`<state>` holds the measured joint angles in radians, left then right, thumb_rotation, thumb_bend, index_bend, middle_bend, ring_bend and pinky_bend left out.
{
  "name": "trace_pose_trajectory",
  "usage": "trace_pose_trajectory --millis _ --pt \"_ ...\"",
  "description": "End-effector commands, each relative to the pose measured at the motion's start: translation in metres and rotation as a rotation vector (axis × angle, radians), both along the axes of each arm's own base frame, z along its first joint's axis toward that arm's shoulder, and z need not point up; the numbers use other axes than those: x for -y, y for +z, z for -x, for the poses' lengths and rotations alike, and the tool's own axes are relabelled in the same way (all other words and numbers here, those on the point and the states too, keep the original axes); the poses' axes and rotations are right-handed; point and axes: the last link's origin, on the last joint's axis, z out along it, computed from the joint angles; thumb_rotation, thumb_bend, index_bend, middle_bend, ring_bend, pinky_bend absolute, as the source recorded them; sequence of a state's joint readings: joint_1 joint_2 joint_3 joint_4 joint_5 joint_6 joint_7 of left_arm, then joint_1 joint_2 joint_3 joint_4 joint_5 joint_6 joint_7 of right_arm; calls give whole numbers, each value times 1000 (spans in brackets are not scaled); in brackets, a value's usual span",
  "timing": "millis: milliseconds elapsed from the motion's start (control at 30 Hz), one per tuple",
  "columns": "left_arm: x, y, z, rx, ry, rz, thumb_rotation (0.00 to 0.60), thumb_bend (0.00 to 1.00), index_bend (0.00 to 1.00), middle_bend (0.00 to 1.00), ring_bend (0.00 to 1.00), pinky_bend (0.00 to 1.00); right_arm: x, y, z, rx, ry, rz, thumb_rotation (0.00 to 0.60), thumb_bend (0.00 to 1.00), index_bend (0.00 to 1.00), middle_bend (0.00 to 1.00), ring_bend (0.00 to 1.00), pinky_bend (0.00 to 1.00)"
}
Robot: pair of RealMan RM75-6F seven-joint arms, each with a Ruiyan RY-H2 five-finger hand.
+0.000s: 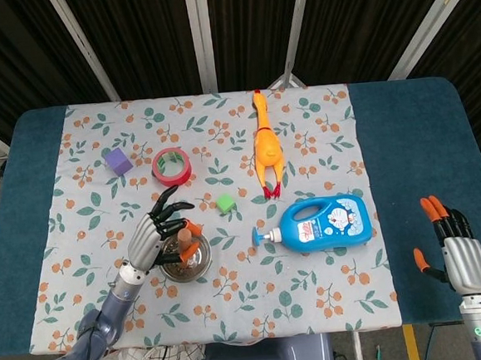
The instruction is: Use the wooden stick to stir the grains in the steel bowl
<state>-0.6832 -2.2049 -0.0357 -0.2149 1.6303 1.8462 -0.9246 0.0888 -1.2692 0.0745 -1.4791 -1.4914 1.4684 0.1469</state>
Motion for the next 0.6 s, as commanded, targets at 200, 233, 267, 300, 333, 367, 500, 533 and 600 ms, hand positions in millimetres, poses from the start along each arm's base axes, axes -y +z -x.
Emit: trace_pose_trajectory --millis 200,233,267,300,333,367,500,533,600 --pt "-9 6 -13 25 -32 -27 600 1000 518 788 286 0 1 0 0 4 -2 0 600 448 0 0 0 0" --pt "-11 7 -15 28 -36 -32 600 1000 518 788 286 0 1 0 1 5 -3 -1 600 448 0 0 0 0" --pt "-12 8 -16 29 -39 -35 600 1000 518 788 286 0 1 0 1 6 -3 -1 600 448 0 0 0 0" --pt "-13 9 -17 29 -42 -39 600 1000 518 788 286 0 1 0 1 6 -3 -1 600 448 0 0 0 0" --pt "-14 10 -18 27 -45 -41 600 1000 518 788 286 0 1 0 1 7 -3 -1 600 448 0 0 0 0" --pt "-15 10 -19 21 -48 -43 600 1000 518 787 286 0 1 0 1 7 -3 -1 600 449 0 0 0 0" --pt "-16 8 -18 -13 -56 -39 600 1000 516 783 286 0 1 0 1 7 -5 -2 600 449 0 0 0 0" --pt "-16 8 -18 -23 -59 -38 600 1000 515 783 286 0 1 0 1 8 -5 -2 600 449 0 0 0 0" --pt "-16 6 -17 -32 -58 -31 600 1000 515 782 286 0 1 0 1 8 -7 -2 600 448 0 0 0 0"
